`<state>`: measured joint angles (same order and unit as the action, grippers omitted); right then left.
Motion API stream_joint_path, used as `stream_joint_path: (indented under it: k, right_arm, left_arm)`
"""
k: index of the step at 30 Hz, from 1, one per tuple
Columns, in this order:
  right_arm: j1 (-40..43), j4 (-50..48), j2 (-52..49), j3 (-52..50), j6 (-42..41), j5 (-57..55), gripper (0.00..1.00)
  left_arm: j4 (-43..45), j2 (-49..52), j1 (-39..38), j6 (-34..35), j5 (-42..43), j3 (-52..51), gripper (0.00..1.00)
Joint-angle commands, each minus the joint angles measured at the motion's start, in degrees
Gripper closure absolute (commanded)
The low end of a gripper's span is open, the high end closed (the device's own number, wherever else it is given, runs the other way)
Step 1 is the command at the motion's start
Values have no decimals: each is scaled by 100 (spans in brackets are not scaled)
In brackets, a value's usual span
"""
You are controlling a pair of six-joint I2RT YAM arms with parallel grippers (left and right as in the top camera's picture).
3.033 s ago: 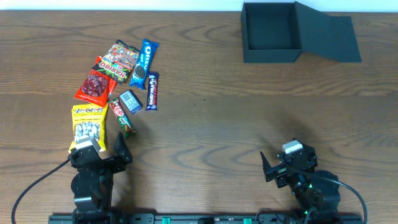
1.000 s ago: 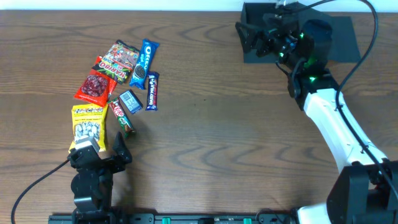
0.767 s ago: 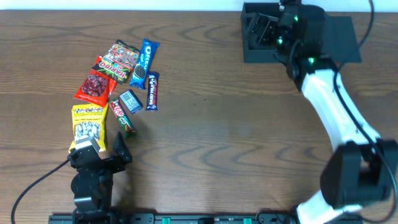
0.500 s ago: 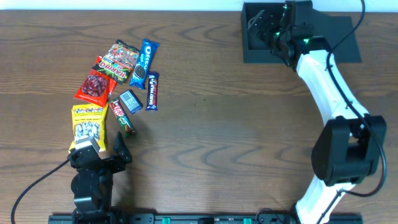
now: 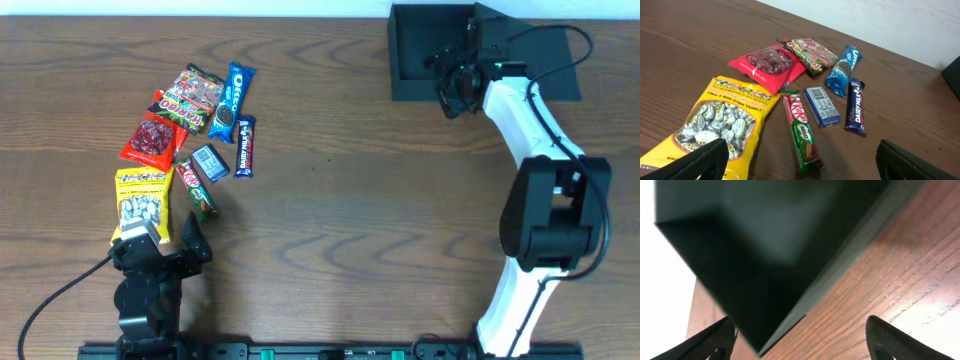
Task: Pack container
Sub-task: 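Drag the green box left toward the table center with the right gripper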
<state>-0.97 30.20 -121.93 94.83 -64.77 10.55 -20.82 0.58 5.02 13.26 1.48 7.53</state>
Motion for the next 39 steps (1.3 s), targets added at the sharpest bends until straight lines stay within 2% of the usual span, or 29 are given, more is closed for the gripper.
stream_joint_path:
  k: [1,6,12,20,23,31,39]
  right_arm:
    - [127,0,-181,111,-251,190,19]
    - [282,-4,-387,114,-249,452,26]
    - [367,4,-494,127,-151,643,66]
    - [367,570,-494,354,387,614,95]
    - [339,1058,-494,557,774,549,99]
    - [-44,2485,-494,1198,1965,468,98]
    - [-892,3062,-494,1274,3547,474,98]
  left_arm:
    - [-57,-33,-22,-85,-42,-116,5]
    - [-57,-33,-22,-85,-42,-116,5]
    - [-57,-33,-22,-85,-42,-116,5]
    - [-57,-33,-22,-85,-39,-116,5]
    - [-57,-33,-22,-85,-42,-116,5]
    - [-57,-33,-22,-85,-42,-116,5]
    - [-57,-33,-22,-85,-42,-116,5]
